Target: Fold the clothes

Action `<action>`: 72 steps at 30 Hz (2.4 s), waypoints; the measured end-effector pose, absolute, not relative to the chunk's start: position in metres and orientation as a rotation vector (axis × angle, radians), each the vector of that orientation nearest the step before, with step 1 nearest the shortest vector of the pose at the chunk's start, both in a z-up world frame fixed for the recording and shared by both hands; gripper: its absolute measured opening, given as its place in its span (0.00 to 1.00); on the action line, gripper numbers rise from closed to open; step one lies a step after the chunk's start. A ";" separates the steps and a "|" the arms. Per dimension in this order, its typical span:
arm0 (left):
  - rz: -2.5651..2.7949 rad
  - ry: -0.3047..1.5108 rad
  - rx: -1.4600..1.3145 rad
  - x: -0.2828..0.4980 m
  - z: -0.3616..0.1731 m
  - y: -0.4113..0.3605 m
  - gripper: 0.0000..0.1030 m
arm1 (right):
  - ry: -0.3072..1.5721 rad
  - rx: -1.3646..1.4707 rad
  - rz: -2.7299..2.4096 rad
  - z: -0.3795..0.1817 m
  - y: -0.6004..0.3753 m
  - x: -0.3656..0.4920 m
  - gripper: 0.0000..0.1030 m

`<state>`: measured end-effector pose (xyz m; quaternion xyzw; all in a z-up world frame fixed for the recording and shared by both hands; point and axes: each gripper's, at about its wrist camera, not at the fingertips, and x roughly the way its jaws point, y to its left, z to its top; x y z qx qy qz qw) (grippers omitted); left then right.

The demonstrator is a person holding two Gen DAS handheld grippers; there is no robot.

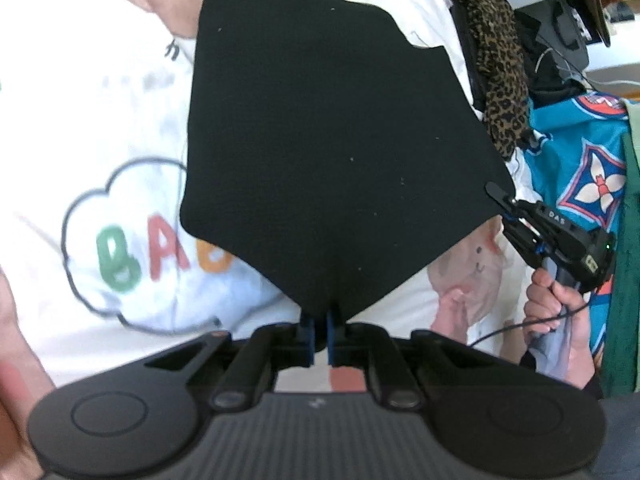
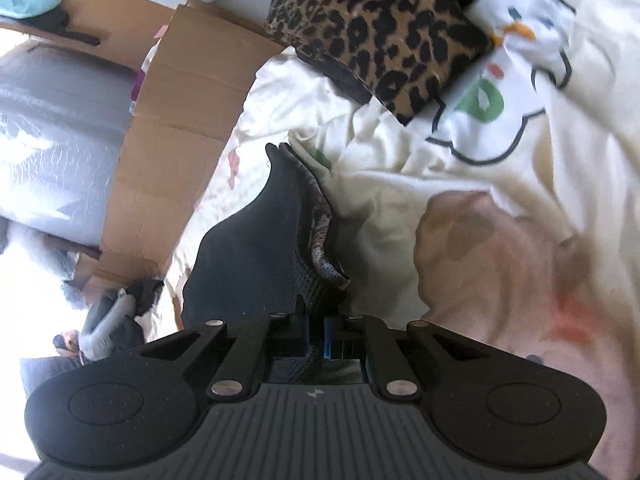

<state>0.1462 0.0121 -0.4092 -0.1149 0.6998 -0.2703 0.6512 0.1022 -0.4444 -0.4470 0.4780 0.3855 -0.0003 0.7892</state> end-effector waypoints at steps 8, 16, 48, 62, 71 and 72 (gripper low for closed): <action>-0.539 1.581 -0.325 0.091 -0.404 -0.011 0.05 | 0.844 0.966 -0.002 -0.424 -0.451 0.098 0.04; -0.454 1.592 -0.443 0.057 -0.413 -0.028 0.05 | 0.844 0.864 0.006 -0.403 -0.458 0.108 0.04; -0.457 1.609 -0.449 0.037 -0.498 -0.109 0.05 | 0.910 0.834 -0.163 -0.462 -0.496 0.123 0.05; -0.552 1.710 -0.042 0.095 -0.431 -0.079 0.21 | 0.921 0.902 -0.179 -0.445 -0.504 0.101 0.22; -0.541 1.568 0.107 0.191 -0.368 -0.066 0.33 | 0.955 0.925 -0.178 -0.446 -0.490 0.086 0.31; -0.542 1.559 0.107 0.200 -0.363 -0.066 0.33 | 0.959 0.923 -0.179 -0.445 -0.488 0.085 0.32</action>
